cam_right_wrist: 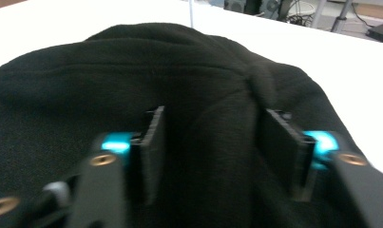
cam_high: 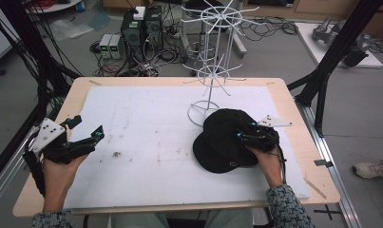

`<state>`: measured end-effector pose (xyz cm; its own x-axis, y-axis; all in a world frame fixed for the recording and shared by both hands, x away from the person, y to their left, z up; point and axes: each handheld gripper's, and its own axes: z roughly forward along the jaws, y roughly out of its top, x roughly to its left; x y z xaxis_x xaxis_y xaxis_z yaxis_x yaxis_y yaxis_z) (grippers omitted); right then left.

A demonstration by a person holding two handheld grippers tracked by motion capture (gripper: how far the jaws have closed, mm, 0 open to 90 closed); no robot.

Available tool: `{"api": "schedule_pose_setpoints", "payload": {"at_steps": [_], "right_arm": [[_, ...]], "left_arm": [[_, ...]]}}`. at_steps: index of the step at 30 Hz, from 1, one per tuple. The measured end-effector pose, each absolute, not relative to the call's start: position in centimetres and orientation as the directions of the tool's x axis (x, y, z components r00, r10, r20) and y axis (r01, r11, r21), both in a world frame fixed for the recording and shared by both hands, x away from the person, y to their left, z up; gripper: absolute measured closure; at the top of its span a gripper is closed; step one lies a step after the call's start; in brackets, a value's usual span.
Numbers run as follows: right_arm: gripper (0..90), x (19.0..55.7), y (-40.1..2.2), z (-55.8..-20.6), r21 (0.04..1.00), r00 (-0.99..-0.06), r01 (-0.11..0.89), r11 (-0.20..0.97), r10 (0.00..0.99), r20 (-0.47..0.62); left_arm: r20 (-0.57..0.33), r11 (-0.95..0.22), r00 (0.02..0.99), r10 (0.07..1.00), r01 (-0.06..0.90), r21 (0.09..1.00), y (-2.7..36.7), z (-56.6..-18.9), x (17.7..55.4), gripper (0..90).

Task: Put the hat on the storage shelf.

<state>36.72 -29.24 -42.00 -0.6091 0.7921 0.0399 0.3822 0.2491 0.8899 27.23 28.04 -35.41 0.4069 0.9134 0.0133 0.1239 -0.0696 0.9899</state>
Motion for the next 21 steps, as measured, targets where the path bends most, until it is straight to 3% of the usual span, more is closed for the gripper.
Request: {"api": "schedule_pose_setpoints", "payload": {"at_steps": [3,11,21], "right_arm": [[61.7,36.7,-29.1,-42.0,0.885,-0.609,0.380,0.268,0.793,0.022],[78.1,36.0,-28.8,-41.6,0.896,-0.603,0.332,0.294,0.797,-0.038],[82.3,33.9,-29.9,-39.9,0.956,-0.587,0.164,0.245,0.803,-0.105]], "left_arm": [[0.015,-0.073,0.408,0.913,0.128,0.989,28.0,-35.5,27.2,18.2],[0.017,-0.074,0.406,0.914,0.125,0.989,28.1,-35.3,27.2,18.2],[0.014,-0.066,0.403,0.915,0.116,0.991,28.3,-35.1,27.0,18.3]]}}
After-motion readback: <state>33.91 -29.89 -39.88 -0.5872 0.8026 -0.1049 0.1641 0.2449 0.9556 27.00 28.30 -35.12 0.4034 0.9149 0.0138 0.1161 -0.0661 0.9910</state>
